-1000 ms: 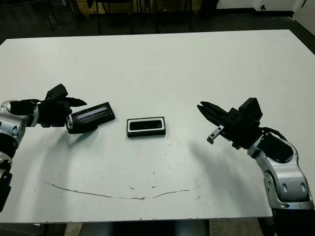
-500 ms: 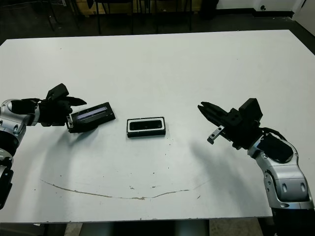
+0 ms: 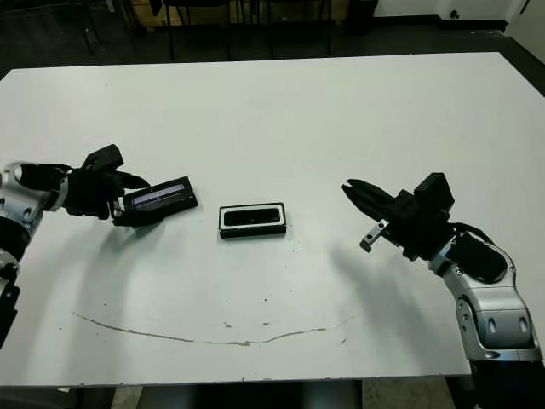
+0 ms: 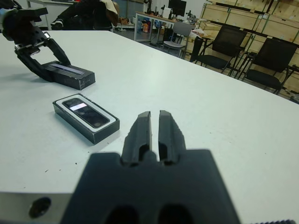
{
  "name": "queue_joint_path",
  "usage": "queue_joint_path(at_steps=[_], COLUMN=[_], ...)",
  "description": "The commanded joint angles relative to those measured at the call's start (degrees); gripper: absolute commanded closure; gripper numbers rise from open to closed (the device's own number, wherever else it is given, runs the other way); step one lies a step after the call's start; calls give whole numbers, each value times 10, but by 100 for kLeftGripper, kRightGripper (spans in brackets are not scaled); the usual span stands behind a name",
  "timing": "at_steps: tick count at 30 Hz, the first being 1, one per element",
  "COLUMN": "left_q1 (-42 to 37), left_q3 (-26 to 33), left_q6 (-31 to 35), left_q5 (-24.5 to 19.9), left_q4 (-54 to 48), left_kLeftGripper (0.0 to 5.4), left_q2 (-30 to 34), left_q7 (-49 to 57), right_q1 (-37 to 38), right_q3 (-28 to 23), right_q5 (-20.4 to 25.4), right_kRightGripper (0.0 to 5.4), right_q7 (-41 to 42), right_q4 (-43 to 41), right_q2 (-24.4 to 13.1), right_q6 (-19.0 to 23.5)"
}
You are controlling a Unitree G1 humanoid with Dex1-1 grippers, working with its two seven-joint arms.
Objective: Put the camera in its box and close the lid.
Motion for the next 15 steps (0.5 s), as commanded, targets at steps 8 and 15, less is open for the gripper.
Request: queue_joint_path(at_steps=[8, 15], left_q1=[21, 20], left_q3=[-29, -18], left_q6=[32, 78], left_q5=[42, 31], left_q4=[41, 46], left_kLeftGripper=[276, 276], left_q2=[8, 2], left_q7=[-12, -12], right_q1=[5, 4], right_q3=[4, 3], right_q5=[-7, -2], right_kRightGripper=[540, 540], right_q7=[-8, -3], right_q4=[-8, -1], right_q2=[-9, -6], right_q6=[16, 17])
